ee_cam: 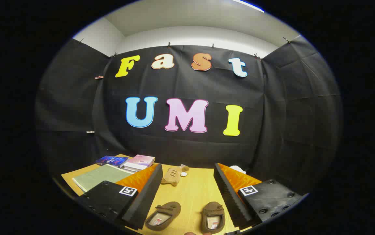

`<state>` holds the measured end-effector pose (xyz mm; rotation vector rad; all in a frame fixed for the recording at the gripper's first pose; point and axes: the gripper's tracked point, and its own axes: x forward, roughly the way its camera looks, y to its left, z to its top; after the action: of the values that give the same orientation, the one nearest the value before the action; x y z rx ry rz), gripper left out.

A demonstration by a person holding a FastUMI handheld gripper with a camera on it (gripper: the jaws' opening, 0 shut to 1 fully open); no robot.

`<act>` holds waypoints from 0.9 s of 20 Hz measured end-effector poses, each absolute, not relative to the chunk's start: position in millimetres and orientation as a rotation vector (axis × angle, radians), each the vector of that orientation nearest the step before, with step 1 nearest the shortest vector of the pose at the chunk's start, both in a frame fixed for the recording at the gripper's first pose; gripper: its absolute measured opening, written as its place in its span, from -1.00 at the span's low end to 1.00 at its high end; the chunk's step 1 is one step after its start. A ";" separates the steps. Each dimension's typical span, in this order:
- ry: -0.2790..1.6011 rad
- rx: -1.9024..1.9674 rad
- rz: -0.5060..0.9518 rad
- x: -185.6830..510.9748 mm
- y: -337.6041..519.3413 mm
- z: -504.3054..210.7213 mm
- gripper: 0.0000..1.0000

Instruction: Open the storage box then place both shoes into the box .Put the left shoe in first, then the right shoe, with the right side of both shoes facing outward in a uniform manner.

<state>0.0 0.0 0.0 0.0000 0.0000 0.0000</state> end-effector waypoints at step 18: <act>0.119 -0.015 0.018 24.1 -11.2 -54.3 0.95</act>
<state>24.1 -11.2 -54.3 -0.0150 0.1191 0.0176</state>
